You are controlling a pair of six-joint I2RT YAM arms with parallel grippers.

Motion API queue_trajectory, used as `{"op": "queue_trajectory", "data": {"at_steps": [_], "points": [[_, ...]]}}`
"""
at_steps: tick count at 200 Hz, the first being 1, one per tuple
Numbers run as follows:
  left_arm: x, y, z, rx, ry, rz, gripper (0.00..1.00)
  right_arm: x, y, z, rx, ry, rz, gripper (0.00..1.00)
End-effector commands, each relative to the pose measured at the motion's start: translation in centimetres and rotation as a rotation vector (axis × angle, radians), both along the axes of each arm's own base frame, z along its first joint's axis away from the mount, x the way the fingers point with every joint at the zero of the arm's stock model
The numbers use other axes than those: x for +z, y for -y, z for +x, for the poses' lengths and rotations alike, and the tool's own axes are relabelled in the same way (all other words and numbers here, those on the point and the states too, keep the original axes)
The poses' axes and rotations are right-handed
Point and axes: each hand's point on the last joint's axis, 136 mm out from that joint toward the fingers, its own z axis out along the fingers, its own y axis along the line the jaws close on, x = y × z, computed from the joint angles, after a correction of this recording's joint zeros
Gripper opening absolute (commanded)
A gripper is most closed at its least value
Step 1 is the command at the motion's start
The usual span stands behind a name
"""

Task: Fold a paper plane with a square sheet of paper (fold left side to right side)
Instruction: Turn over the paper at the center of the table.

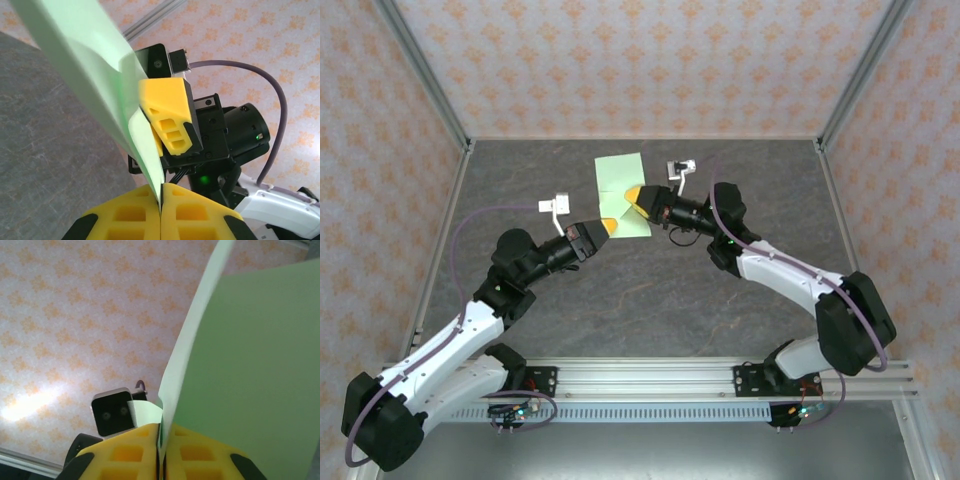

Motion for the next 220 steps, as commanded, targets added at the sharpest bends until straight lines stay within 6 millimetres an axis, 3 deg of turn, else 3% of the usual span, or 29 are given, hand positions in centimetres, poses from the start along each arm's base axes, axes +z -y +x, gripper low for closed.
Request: {"op": "queue_trajectory", "data": {"at_steps": [1,27,37,52,75,109,126,151,183,208,220], "points": [[-0.1,-0.4,-0.1,0.031,0.021,0.048,0.01,0.4,0.9,-1.1,-0.031,0.074,-0.076,0.26],[-3.2,-1.2,-0.3,0.068,-0.019,0.215,0.00,-1.6,3.5,-0.7,-0.153,0.090,-0.248,0.45],[-4.9,-1.7,-0.2,0.094,-0.043,0.304,0.00,-3.4,5.2,0.0,-0.235,0.075,-0.366,0.52],[-7.3,-2.6,-0.1,0.127,-0.081,0.432,0.00,-4.8,9.2,0.0,-0.389,0.078,-0.548,0.63],[-10.2,-3.5,-0.2,0.147,-0.122,0.656,0.00,-7.7,17.0,0.0,-0.666,0.042,-0.855,0.76],[-12.7,-4.8,-0.6,0.199,-0.149,1.066,0.00,-9.6,23.8,-1.5,-0.872,0.030,-1.097,0.94],[-13.2,-5.5,-0.3,0.253,-0.149,1.265,0.00,-9.5,25.5,-2.2,-0.921,0.034,-1.163,1.00],[-13.6,-5.4,0.5,0.316,-0.128,1.561,0.00,-9.0,27.0,-2.9,-0.956,0.043,-1.214,1.00],[-14.3,-2.9,1.7,0.360,-0.075,1.870,0.00,-9.2,28.7,-3.9,-0.996,0.027,-1.268,1.00],[-14.5,-1.3,2.9,0.425,-0.066,2.014,0.00,-8.8,30.0,-4.7,-1.042,0.022,-1.286,1.00],[-15.5,-0.7,3.2,0.414,-0.083,2.067,0.00,-8.6,30.4,-5.0,-1.061,0.022,-1.287,1.00]]}}
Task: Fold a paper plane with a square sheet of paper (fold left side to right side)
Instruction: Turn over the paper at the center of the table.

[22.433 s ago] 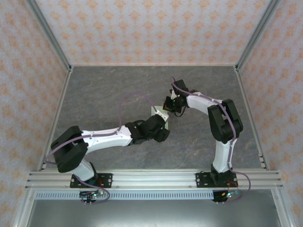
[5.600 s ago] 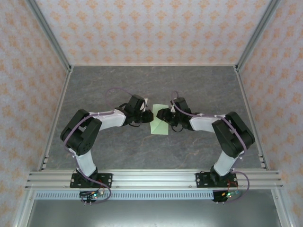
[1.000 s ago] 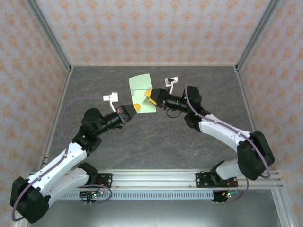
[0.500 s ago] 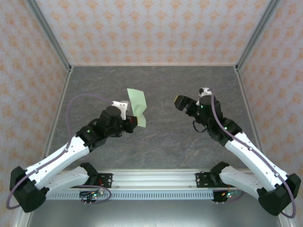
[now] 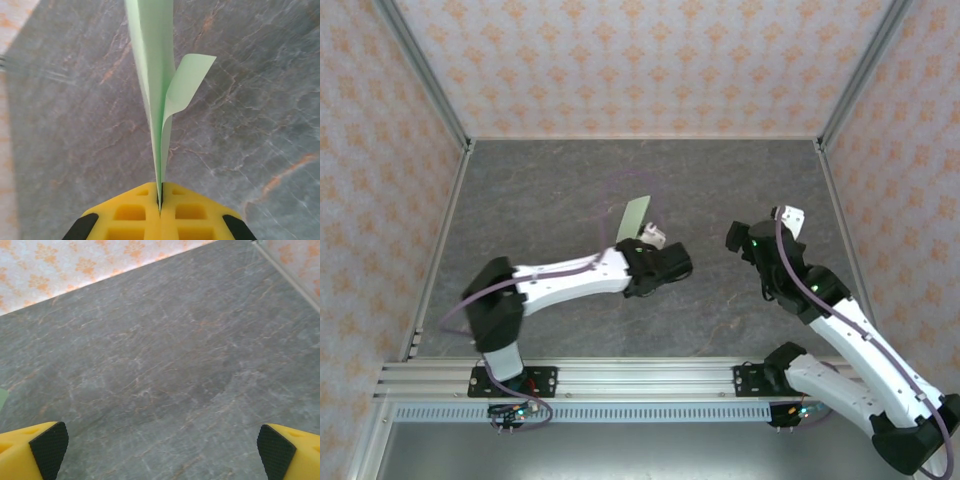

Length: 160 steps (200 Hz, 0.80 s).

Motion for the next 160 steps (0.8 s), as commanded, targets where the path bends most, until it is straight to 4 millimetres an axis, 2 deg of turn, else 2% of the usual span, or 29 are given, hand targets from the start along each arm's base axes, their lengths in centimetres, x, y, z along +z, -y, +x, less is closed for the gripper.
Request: {"op": "queue_trajectory", "data": {"at_steps": [1,52,81,115,160], "points": [[1.7,-2.0,0.8,0.052,0.074,0.225,0.00,-0.1,2.5,-1.2,-0.075,-0.006,-0.082,1.00],[-4.6,-0.4,0.8,0.102,-0.079,0.354,0.00,0.7,4.8,-2.3,-0.171,0.004,-0.136,1.00],[-7.6,0.2,0.4,0.112,-0.163,0.402,0.00,0.8,5.0,-2.5,-0.183,0.007,-0.132,1.00],[-8.8,1.1,0.1,0.107,-0.226,0.378,0.08,0.6,5.1,-2.6,-0.181,-0.002,-0.139,1.00],[-9.9,3.4,0.2,0.083,-0.302,0.328,0.20,0.5,5.3,-2.9,-0.182,-0.014,-0.156,1.00]]}}
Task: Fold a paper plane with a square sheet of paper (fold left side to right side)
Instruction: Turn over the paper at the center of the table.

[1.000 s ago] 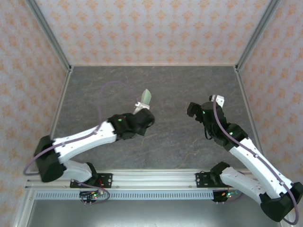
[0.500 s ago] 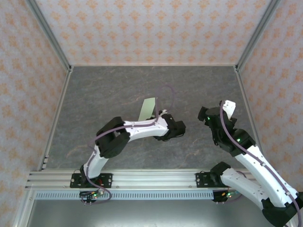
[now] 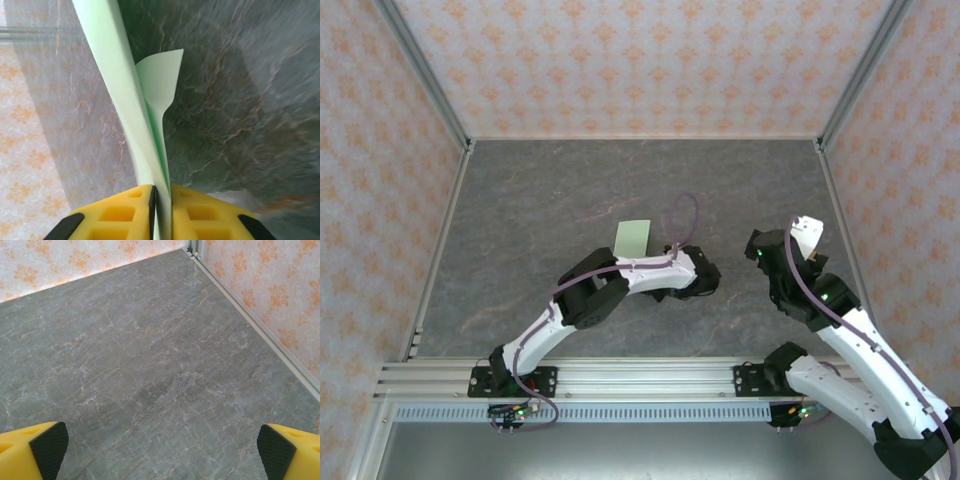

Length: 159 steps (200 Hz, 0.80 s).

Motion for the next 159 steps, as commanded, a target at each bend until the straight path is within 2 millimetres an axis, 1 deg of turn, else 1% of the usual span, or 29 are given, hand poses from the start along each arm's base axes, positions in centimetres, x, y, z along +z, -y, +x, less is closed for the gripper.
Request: {"op": "queue_trajectory", "data": {"at_steps": [1,22,32,57,78,98,115,121,135,151,159], "points": [[-0.4,0.8,-0.3,0.002,-0.060,-0.005,0.21,0.7,1.2,-0.6,-0.041,0.008,-0.033,1.00],[-0.5,1.8,-0.3,-0.002,-0.084,-0.049,0.29,0.6,1.2,-0.7,-0.037,-0.001,-0.042,1.00],[-0.4,2.3,-0.3,0.000,-0.091,-0.074,0.34,0.5,1.3,-0.7,-0.038,-0.005,-0.047,1.00],[0.1,3.3,-0.4,-0.014,-0.122,-0.128,0.42,0.7,1.4,-0.8,-0.035,-0.007,-0.057,1.00],[1.1,4.1,-0.3,-0.015,-0.126,-0.209,0.47,0.9,1.2,-0.8,-0.023,-0.007,-0.050,1.00],[2.8,4.9,-0.2,-0.024,-0.103,-0.306,0.53,0.8,0.5,-0.6,0.013,-0.013,-0.030,1.00],[4.1,5.3,-0.6,-0.029,-0.095,-0.401,0.56,0.6,0.1,-0.6,0.025,-0.017,-0.014,1.00],[4.6,5.3,-0.6,-0.029,-0.088,-0.433,0.57,0.5,0.1,-0.5,0.027,-0.018,-0.009,1.00],[5.9,4.7,-0.8,-0.023,-0.073,-0.493,0.59,0.5,-0.2,-0.5,0.038,-0.018,0.005,1.00],[7.3,3.5,-0.6,-0.002,-0.044,-0.569,0.62,0.2,-1.1,-0.2,0.070,-0.019,0.041,1.00],[7.5,2.6,-0.5,0.019,-0.040,-0.615,0.63,-0.1,-2.0,0.1,0.104,-0.020,0.067,1.00]]}}
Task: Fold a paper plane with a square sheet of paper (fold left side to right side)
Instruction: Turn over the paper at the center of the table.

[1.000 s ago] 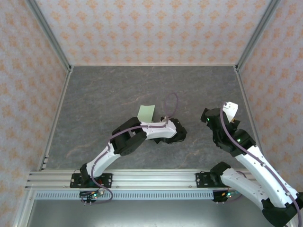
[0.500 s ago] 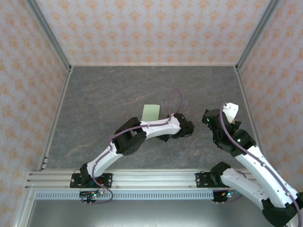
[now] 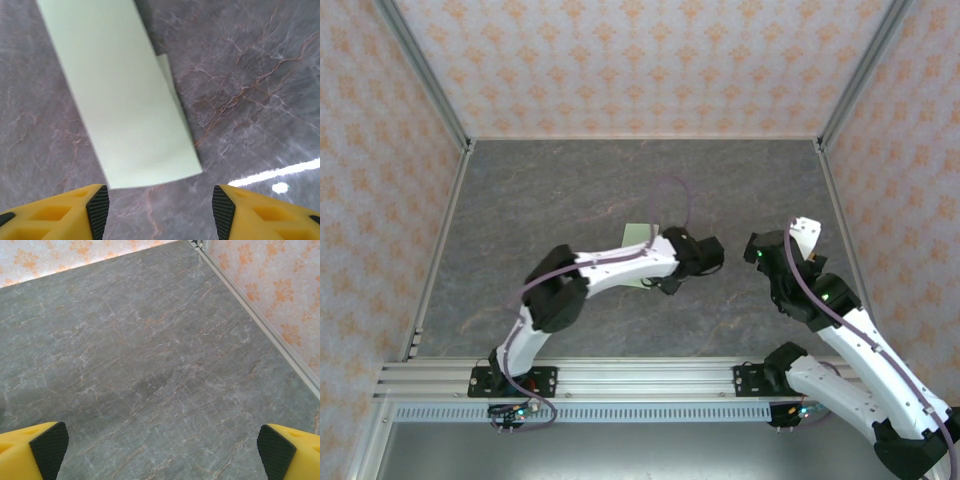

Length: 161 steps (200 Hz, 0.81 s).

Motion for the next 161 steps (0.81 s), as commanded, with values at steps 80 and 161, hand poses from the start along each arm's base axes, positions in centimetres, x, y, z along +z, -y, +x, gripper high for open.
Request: {"op": "queue_trajectory", "data": {"at_steps": [80,161], "points": [[1.3,-8.4,4.5,0.323,0.031,-0.743,0.68,-6.1,-18.1,5.0,0.507,-0.168,0.617,0.93],[-1.8,-9.6,6.7,0.412,0.030,-0.993,0.73,-12.1,-28.3,13.6,0.626,-0.299,0.792,0.74]]}}
